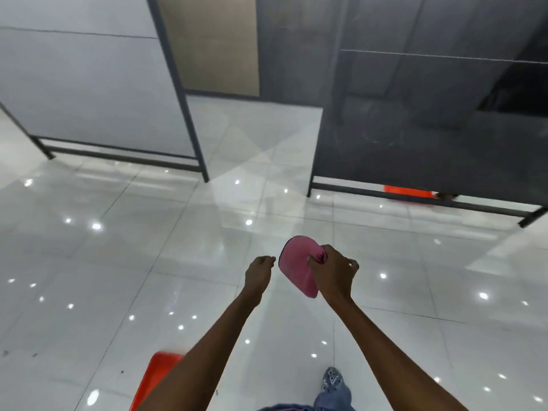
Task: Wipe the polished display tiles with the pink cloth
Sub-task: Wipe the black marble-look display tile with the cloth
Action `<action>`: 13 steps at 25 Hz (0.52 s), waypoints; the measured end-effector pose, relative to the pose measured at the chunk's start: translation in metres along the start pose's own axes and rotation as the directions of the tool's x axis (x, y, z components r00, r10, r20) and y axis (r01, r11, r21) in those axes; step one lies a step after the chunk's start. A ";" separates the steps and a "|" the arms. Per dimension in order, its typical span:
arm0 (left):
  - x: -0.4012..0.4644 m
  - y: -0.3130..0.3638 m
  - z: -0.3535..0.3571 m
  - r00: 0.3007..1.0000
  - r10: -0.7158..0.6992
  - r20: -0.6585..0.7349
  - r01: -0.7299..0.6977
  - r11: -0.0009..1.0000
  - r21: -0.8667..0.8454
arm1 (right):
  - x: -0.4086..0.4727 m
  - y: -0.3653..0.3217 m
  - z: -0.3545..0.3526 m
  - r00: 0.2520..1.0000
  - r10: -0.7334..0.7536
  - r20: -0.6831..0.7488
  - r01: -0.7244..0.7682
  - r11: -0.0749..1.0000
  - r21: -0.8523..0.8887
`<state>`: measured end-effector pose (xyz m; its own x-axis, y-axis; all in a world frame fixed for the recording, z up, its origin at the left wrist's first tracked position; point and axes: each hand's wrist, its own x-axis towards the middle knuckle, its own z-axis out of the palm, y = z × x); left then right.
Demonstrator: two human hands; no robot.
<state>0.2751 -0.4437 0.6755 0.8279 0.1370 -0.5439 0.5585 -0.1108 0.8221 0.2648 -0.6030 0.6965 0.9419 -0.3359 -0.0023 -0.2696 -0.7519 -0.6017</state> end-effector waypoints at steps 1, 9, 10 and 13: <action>0.008 0.010 0.022 1.000 0.007 0.029 -0.008 1.000 0.006 | 0.017 0.014 -0.012 1.000 0.011 -0.027 -0.011 1.000 0.005; 0.070 0.104 0.197 0.991 0.064 0.118 -0.073 0.995 0.074 | 0.164 0.120 -0.105 0.988 0.043 -0.150 -0.047 0.999 -0.021; 0.078 0.115 0.216 0.991 0.058 0.124 -0.068 0.995 0.073 | 0.182 0.131 -0.112 0.987 0.056 -0.150 -0.060 0.998 -0.022; 0.099 0.132 0.259 0.987 0.027 0.159 -0.040 0.996 0.079 | 0.225 0.156 -0.124 0.985 0.088 -0.147 -0.090 0.996 -0.009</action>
<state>0.4441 -0.6999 0.6867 0.8402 -0.0245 -0.5417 0.5276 -0.1940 0.8271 0.4097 -0.8658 0.7012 0.8750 -0.4802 0.0621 -0.3552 -0.7237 -0.5917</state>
